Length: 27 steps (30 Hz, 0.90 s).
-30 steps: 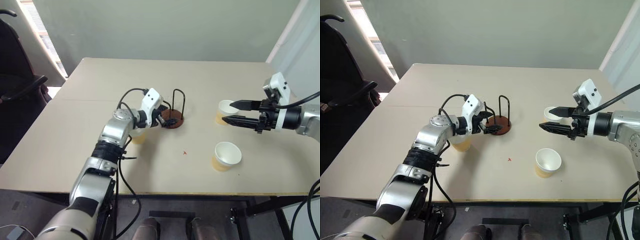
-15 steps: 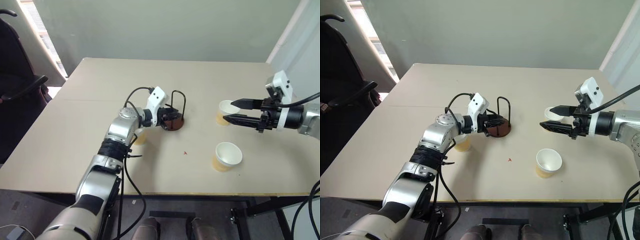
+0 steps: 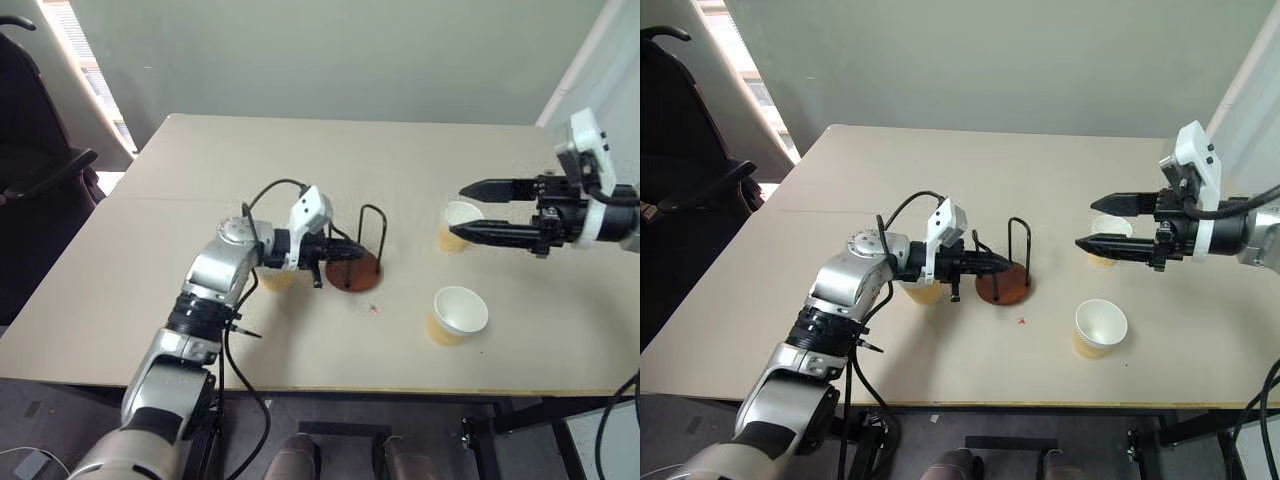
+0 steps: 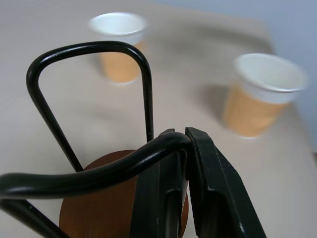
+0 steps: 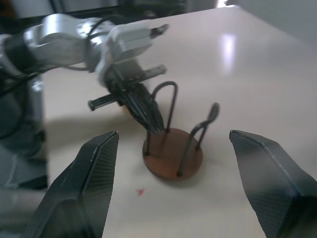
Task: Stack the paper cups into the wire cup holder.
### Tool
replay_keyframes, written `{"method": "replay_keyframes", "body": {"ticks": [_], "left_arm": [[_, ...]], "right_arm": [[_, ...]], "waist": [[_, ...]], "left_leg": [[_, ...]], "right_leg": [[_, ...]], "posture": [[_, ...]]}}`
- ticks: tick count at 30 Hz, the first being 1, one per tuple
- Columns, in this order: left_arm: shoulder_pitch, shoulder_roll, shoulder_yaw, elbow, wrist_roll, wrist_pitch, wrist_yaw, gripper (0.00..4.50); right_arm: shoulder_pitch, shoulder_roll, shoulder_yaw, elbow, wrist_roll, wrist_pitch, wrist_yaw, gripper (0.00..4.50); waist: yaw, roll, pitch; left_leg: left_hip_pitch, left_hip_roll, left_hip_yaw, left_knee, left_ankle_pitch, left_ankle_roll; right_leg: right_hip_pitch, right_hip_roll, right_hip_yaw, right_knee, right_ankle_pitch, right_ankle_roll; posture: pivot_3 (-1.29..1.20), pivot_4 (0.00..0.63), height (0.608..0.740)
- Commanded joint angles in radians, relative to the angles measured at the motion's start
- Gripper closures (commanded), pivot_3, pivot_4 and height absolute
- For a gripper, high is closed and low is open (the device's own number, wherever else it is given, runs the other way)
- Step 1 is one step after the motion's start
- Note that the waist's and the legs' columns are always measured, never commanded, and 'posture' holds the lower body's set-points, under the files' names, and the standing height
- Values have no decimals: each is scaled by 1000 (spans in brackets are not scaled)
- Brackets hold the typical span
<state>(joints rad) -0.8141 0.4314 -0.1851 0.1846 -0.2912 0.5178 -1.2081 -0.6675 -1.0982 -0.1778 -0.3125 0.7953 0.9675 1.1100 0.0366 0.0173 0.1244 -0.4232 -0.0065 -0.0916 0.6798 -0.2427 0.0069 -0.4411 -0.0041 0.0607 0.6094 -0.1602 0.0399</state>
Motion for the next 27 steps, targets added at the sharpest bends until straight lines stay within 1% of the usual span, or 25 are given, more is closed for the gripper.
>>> {"method": "replay_keyframes", "body": {"ticks": [1, 5, 8, 11, 16, 20, 22, 23, 27], "left_arm": [[5, 8, -22, -97, -34, 20, -34, 4460], [14, -3, -58, -120, -39, 27, -46, 4460], [35, -1, -89, -139, -41, 26, -57, 4460], [54, 4, -110, -144, -34, 16, -64, 4460], [87, 11, -146, -124, 0, -43, -69, 4460], [105, 45, -194, -85, 56, -119, -103, 4460], [113, 64, -210, -80, 74, -142, -121, 3861], [116, 71, -215, -80, 79, -153, -129, 3637], [112, 73, -191, -70, 85, -183, -112, 2278]], "right_arm": [[29, -75, -50, -18, 12, -16, 71, 775], [56, -136, -61, -3, 6, -34, 112, 775], [110, -178, -93, -24, 14, -32, 143, 775], [155, -204, -113, -33, 11, -39, 161, 775], [181, -210, -120, -34, 6, -55, 163, 775], [185, -206, -109, -28, -2, -73, 161, 775], [186, -206, -103, -27, -4, -80, 161, 775], [185, -206, -101, -26, -5, -83, 161, 775], [180, -206, -92, -21, -8, -87, 159, 775]], "waist": [[0, 0, 0], [0, 0, 0], [-1, 0, 0], [-1, 0, 0], [-2, 0, 0], [-2, 1, 0], [-4, 1, -1], [-5, 2, -1], [-6, 1, -1]], "left_leg": [[0, 0, 0, 1, 0, -1], [0, 0, 1, 2, -2, 1], [0, 0, 1, 2, -5, 6], [0, 0, 1, 2, -5, 6], [1, 0, 2, 2, -5, 7], [4, 0, 1, 2, -6, 8], [5, 0, 1, 2, -7, 9], [6, 0, 1, 2, -7, 9], [4, 0, 1, 2, -7, 10]], "right_leg": [[0, 0, 0, 0, -1, 0], [0, -1, 1, 0, -1, 0], [0, -1, 0, 1, -1, 0], [0, -1, 0, 1, -1, 0], [1, -1, 1, 1, -2, 1], [5, -1, 1, 0, -3, 1], [6, -1, 1, 0, -3, 1], [6, -1, 1, 0, -4, 0], [5, -1, 1, 1, -4, -1]], "posture": [[0, 150, 740], [0, 150, 740], [0, 150, 740], [0, 150, 740], [0, 150, 740], [0, 150, 740], [0, 150, 740], [0, 150, 740], [0, 150, 740]]}}
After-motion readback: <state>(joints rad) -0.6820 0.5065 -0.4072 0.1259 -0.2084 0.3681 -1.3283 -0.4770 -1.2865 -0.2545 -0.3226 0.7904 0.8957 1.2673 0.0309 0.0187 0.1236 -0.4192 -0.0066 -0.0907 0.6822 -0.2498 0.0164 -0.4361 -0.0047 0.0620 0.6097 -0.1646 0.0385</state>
